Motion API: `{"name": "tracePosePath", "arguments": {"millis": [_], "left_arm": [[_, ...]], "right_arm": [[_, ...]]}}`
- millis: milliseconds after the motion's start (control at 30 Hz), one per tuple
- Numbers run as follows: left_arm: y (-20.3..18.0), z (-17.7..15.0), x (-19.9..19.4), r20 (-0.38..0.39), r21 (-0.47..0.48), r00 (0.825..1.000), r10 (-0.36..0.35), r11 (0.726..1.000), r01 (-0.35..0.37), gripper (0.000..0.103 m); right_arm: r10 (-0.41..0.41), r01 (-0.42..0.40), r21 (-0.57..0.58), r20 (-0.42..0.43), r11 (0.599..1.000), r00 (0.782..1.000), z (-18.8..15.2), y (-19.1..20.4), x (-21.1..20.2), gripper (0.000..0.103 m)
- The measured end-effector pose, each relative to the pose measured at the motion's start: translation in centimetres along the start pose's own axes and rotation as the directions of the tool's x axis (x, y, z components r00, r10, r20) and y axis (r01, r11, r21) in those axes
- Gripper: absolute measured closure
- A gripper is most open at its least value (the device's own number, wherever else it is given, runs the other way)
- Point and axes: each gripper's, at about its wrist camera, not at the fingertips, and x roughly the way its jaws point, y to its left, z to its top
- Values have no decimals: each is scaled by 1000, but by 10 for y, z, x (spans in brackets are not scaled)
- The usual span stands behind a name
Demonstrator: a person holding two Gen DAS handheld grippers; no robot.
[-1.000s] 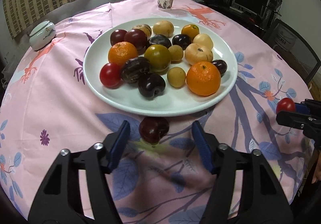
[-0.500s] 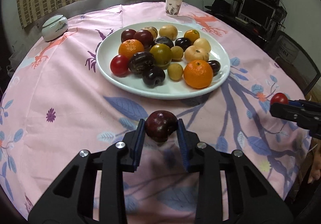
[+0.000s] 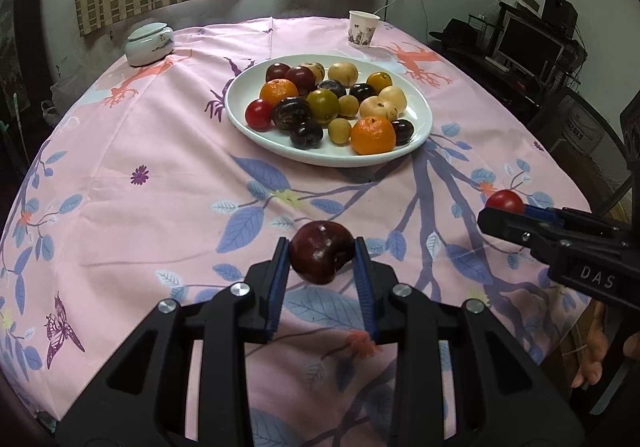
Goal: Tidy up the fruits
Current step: 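Carry both fruits onto the white plate and open both grippers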
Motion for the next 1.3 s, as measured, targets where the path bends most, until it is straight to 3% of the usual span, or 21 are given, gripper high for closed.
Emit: {"name": "tracePosePath", "arguments": {"millis": [133,333,533,700,1033,1067,1100,1133,1167,1200,1300], "left_arm": [[0,19,-5,21,4,1000,-16,1000,16,71],[8,90,21,-4,-28,999,-41,999,41,71],[3,148,78,-24,-19,998,62,998,-63,71],[7,167,108,-53,-12,994,92,996,-92,71],[5,178,131,-75,-1,990,116,993,-116,67],[5,179,130,-68,-7,990,126,992,-127,60],[5,180,128,-52,-12,989,139,990,-140,27],[5,180,123,-23,-16,987,160,987,-160,5],[5,179,117,13,-19,984,178,984,-178,5],[4,179,110,39,-15,981,188,982,-187,5],[2,175,96,52,1,981,186,982,-187,4]], "right_arm": [[6,-6,-19,-13,1000,1000,6,4,4,71],[-27,26,-53,-19,998,999,49,2,24,71],[-118,117,-82,-17,990,993,106,-9,65,71],[-136,132,-73,-59,989,989,128,-25,94,71],[-150,143,-117,-54,983,987,135,-22,108,70],[-175,167,-138,-44,976,984,134,-20,109,56],[-202,195,-161,-29,967,979,133,-17,109,40],[-226,222,-184,-1,958,974,132,-13,106,21],[-244,245,-207,34,947,969,130,-9,103,12],[-259,268,-230,66,936,964,129,-5,98,8],[-271,290,-265,107,920,957,126,4,86,5]]}}
